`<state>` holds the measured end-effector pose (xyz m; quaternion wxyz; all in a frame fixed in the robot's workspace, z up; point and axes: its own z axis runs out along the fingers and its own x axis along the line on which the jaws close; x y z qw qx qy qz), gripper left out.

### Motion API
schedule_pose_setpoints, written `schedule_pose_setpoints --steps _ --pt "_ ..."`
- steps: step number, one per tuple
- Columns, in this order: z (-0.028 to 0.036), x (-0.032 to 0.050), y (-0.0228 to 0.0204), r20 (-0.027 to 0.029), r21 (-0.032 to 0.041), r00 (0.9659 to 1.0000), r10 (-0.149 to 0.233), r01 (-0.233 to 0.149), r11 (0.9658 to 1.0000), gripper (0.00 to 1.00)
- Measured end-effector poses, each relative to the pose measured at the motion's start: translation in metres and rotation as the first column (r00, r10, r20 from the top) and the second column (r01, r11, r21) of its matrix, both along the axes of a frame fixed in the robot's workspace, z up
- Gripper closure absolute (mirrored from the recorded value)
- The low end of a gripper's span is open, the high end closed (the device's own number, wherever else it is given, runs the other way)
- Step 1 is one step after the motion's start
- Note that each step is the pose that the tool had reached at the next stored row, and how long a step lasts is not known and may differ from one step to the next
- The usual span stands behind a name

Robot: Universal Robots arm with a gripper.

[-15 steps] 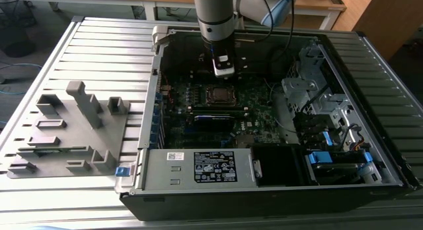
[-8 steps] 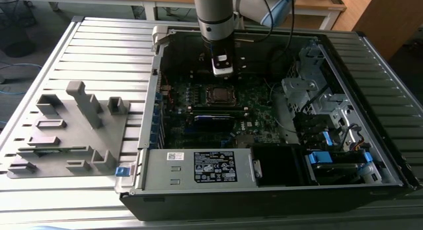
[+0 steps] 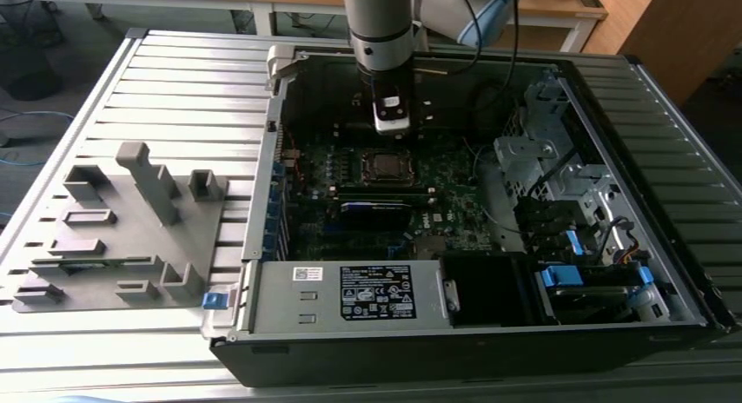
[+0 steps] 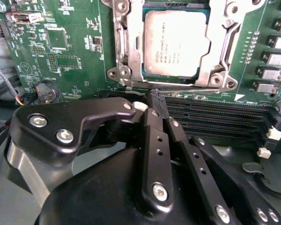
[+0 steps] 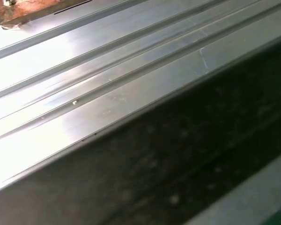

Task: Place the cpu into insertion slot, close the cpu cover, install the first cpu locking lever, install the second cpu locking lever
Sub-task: 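Install the first cpu locking lever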

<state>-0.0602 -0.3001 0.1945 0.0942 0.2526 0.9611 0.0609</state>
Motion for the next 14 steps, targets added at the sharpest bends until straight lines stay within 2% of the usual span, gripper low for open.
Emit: schedule_pose_setpoints --steps 3,9,12,14 --pt "0.0000 0.0010 0.0000 0.0001 -0.0080 1.0000 -0.001 0.001 1.0000 0.89" --pt "-0.0001 0.0011 0.0000 0.0003 -0.0371 1.0000 -0.001 0.001 0.9993 0.89" --pt "-0.0005 0.0011 0.0001 0.0020 -0.0464 1.0000 -0.001 0.001 0.9989 0.89" --pt "-0.0005 0.0012 0.0000 0.0023 -0.0484 1.0000 -0.001 0.001 0.9988 0.89"
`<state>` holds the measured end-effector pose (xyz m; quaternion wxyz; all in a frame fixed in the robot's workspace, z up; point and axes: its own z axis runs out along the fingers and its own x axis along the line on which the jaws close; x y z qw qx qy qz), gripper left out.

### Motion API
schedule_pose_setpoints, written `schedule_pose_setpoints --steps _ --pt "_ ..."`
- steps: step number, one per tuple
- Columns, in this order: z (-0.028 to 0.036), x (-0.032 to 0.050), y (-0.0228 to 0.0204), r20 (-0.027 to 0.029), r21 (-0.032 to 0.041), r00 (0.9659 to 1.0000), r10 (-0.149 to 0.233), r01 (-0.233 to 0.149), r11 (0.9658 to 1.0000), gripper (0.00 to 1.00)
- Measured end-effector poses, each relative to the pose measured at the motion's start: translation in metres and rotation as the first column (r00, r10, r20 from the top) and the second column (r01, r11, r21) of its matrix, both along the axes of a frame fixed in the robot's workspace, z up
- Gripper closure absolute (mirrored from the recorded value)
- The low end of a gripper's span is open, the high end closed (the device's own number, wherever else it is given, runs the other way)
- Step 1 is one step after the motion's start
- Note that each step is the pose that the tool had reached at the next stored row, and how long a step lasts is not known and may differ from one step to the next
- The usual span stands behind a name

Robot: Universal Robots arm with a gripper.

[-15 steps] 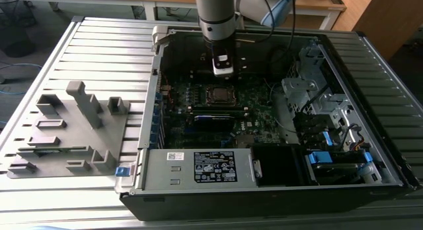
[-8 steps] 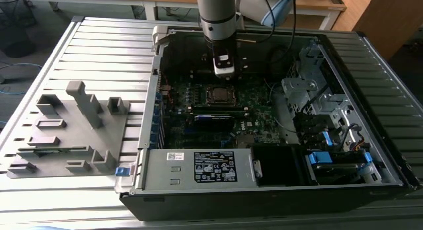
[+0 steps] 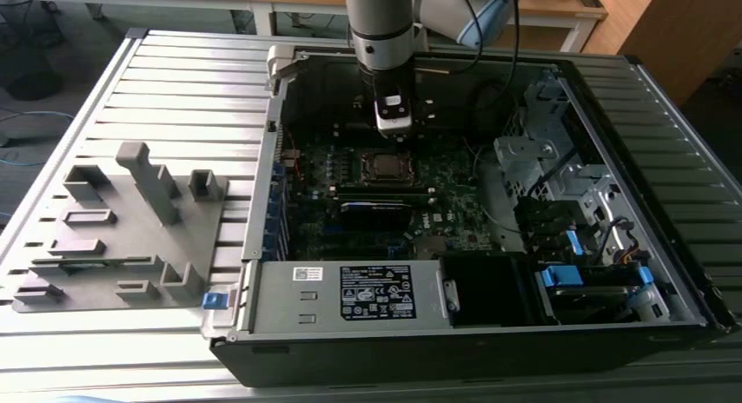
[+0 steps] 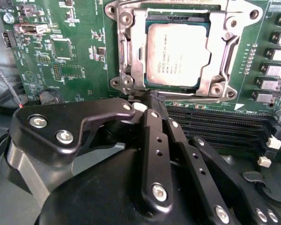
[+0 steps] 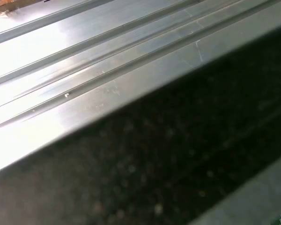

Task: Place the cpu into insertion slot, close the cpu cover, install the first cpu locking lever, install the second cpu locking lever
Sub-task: 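Install the first cpu locking lever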

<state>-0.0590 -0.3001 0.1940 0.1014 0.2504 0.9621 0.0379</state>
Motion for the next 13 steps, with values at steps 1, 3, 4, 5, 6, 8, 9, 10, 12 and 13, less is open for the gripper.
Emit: schedule_pose_setpoints --steps 1,3,4,5,6,8,9,10,12,13 --pt "0.0000 0.0000 0.0000 -0.0001 -0.0002 1.0000 0.000 0.000 1.0000 0.89" --pt "0.0000 -0.0001 0.0000 -0.0001 -0.0003 1.0000 0.000 0.000 1.0000 0.89" --pt "-0.0001 -0.0001 0.0000 0.0000 -0.0003 1.0000 0.000 0.000 1.0000 0.89" --pt "-0.0003 -0.0001 0.0000 0.0001 -0.0002 1.0000 0.000 0.000 1.0000 0.89" --pt "-0.0004 -0.0001 0.0000 0.0001 -0.0003 1.0000 0.000 0.000 1.0000 0.89" --pt "-0.0005 0.0000 0.0000 0.0003 -0.0006 1.0000 0.000 0.000 1.0000 0.89" --pt "-0.0005 -0.0001 0.0000 0.0003 -0.0010 1.0000 0.000 0.000 1.0000 0.89" --pt "-0.0007 -0.0001 0.0000 0.0006 -0.0015 1.0000 0.000 0.000 1.0000 0.89" --pt "-0.0010 -0.0001 0.0000 0.0012 -0.0032 1.0000 0.000 0.000 1.0000 0.89" --pt "-0.0011 -0.0001 0.0000 0.0017 -0.0043 1.0000 0.000 0.000 1.0000 0.89"
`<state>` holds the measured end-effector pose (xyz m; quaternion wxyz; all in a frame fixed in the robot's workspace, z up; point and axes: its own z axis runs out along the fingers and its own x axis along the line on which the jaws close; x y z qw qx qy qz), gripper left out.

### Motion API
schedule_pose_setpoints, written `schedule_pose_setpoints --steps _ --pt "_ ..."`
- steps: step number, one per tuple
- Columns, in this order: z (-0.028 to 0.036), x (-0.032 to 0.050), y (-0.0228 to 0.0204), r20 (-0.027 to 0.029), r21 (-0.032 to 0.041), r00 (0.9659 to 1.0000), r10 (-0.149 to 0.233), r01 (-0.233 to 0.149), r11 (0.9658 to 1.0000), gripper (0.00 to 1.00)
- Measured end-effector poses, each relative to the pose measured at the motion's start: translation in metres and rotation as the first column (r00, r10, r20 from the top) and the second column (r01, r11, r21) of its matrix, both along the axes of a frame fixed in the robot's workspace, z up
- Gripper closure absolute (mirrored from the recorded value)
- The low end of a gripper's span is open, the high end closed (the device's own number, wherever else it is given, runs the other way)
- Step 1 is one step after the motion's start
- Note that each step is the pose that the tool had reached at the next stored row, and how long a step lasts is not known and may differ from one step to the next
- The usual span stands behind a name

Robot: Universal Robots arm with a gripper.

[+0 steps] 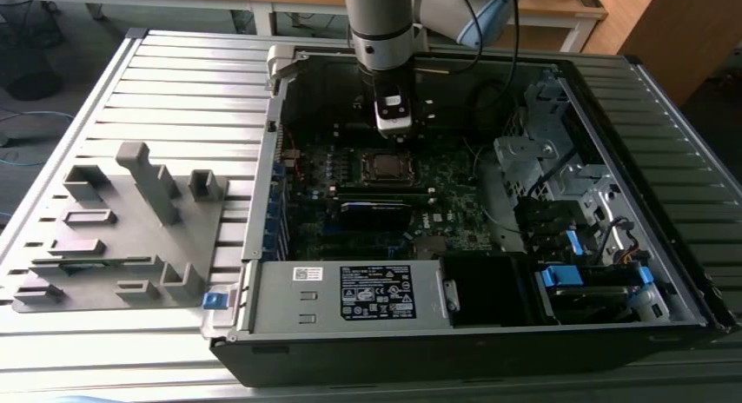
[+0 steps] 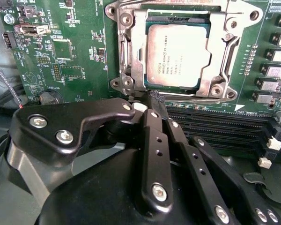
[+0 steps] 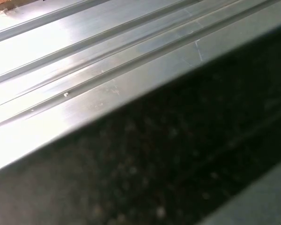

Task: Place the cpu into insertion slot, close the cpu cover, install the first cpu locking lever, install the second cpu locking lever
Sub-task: 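Install the first cpu locking lever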

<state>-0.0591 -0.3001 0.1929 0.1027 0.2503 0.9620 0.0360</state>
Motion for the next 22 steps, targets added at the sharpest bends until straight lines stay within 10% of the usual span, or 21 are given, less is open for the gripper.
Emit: schedule_pose_setpoints --steps 15,22 --pt "0.0073 0.0000 0.0001 0.0010 -0.0004 1.0000 0.000 0.000 1.0000 0.89" --pt "0.0075 0.0000 0.0015 0.0007 0.0273 1.0000 -0.004 0.004 0.9996 0.89"
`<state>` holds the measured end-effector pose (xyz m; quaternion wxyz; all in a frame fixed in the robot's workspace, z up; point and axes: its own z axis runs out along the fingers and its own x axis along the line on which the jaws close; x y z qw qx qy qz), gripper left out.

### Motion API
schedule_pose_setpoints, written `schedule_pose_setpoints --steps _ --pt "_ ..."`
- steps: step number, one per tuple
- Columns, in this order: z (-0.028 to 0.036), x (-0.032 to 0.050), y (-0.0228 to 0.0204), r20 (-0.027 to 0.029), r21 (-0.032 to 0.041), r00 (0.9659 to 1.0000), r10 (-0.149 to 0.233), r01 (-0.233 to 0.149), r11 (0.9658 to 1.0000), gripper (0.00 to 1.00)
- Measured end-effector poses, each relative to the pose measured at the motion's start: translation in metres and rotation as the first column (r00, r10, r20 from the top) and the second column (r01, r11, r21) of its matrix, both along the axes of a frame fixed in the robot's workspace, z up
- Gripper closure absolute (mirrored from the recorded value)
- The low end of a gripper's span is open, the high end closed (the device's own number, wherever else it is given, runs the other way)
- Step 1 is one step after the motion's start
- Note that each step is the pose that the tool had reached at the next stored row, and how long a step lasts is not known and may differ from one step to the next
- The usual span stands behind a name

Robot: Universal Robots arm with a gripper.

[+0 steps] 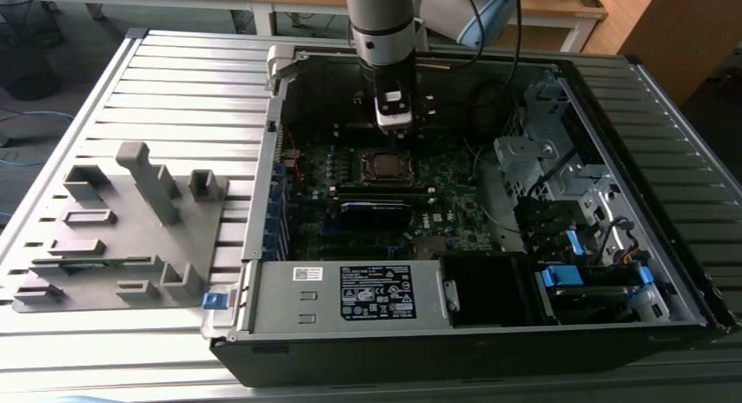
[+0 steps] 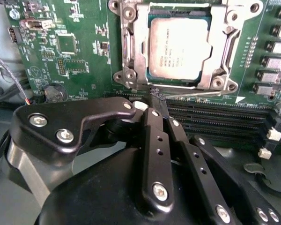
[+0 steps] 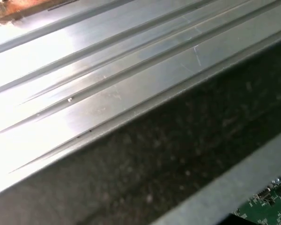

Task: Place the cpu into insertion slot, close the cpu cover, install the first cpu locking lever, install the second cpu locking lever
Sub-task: 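Install the first cpu locking lever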

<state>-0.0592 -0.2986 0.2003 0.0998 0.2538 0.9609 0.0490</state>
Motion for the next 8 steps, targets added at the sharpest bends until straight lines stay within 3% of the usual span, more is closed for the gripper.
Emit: schedule_pose_setpoints --steps 4,8 --pt "-0.0001 -0.0002 0.0000 0.0012 0.0019 1.0000 -0.001 0.001 1.0000 0.89" --pt "-0.0011 -0.0018 0.0000 0.0106 0.0019 0.9999 -0.001 0.001 1.0000 0.89"
